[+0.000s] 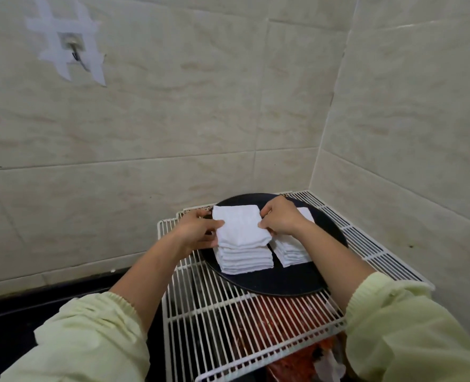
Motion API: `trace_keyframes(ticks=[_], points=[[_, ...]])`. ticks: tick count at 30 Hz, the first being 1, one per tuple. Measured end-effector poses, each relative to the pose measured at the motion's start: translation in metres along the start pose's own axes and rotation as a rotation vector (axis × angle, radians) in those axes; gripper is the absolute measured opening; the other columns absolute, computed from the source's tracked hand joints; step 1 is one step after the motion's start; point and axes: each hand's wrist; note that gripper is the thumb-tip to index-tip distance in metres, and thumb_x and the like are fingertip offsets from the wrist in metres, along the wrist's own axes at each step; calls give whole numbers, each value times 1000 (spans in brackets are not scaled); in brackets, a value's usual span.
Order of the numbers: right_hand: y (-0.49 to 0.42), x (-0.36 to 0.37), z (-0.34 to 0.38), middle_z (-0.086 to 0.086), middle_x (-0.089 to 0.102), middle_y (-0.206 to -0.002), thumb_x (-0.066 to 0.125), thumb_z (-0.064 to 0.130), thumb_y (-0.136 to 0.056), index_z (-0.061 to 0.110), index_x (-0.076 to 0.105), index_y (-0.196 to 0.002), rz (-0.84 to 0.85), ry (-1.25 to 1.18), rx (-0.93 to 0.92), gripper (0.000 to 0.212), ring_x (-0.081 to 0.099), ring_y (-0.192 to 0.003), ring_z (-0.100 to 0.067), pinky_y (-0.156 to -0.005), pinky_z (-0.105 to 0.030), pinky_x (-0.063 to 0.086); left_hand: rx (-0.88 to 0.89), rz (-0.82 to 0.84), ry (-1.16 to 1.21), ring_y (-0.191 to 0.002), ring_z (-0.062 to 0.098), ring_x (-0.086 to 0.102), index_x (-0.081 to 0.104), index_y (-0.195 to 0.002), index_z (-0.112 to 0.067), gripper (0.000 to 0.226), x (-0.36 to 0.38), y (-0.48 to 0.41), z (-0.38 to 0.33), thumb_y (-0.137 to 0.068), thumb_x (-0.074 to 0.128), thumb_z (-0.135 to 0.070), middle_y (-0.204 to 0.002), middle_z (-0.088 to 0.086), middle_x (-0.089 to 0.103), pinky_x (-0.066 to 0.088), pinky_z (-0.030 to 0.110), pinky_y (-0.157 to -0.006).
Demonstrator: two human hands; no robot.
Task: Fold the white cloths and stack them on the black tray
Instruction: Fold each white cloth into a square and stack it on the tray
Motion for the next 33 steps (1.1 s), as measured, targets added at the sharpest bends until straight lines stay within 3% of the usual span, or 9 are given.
trace_keyframes(ticks=[6, 11, 15, 19, 24, 26, 30, 33], points=[[-3, 8, -2, -8, 42, -59, 62, -5, -68, 13, 37, -49, -8, 171, -1, 37, 42, -61, -20, -58, -29, 33, -3, -18, -56, -68, 23, 61, 42, -132, -10, 58, 2, 4, 4, -83, 72, -5, -113, 22, 63, 53, 24, -45], [1, 12, -4, -10, 52, -69, 66, 1, -68, 9, 51, -68, -18, 266, -23, 17, 48, -67, -23, -57, -30, 37, 11, -42, -126, -63, 19, 62, 41, -133, -12, 60, 2, 4, 10, -83, 72, -5, -109, 18, 65, 54, 28, -51], [4, 11, -1, -11, 62, -76, 63, 3, -70, 2, 56, -76, -93, 274, -59, 9, 58, -75, -27, -60, -31, 43, 33, -57, -154, -61, 17, 62, 43, -131, -13, 58, 2, 5, 12, -82, 73, -7, -91, 11, 67, 50, 28, -56], [6, 12, 3, -6, 60, -92, 60, 4, -78, 7, 58, -93, -246, 250, -153, 15, 57, -87, -26, -69, -33, 45, 72, -85, -203, -65, 18, 64, 41, -130, -14, 61, 2, 9, 13, -80, 75, -7, -96, 14, 68, 49, 26, -55], [5, 26, 3, -6, 58, -112, 58, 6, -82, 12, 62, -113, -130, 304, -195, 32, 55, -104, -24, -77, -26, 37, 105, -89, -242, -70, 17, 64, 39, -131, -13, 66, 2, 17, 15, -78, 77, -6, -86, 9, 66, 51, 27, -59], [7, 28, 2, -7, 57, -116, 56, 5, -81, 12, 60, -119, -104, 311, -182, 39, 55, -107, -24, -78, -26, 37, 114, -84, -265, -75, 18, 65, 38, -133, -13, 69, 1, 20, 16, -77, 77, -8, -93, 12, 68, 51, 27, -60], [13, 27, 3, -7, 55, -117, 57, 6, -80, 12, 58, -119, -117, 307, -189, 39, 55, -105, -24, -80, -29, 42, 124, -86, -276, -86, 23, 67, 39, -133, -13, 65, -1, 26, 17, -79, 76, -8, -105, 15, 67, 52, 28, -64], [21, 29, 8, -6, 55, -116, 59, 10, -82, 13, 58, -117, -160, 295, -231, 35, 56, -104, -23, -83, -31, 45, 153, -117, -287, -87, 24, 67, 42, -129, -13, 58, -2, 31, 16, -81, 75, -11, -97, 10, 66, 54, 29, -67]])
Point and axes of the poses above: each hand's wrist, its own y-axis away from the middle knuckle, its own x-axis out of the palm, z = x × y
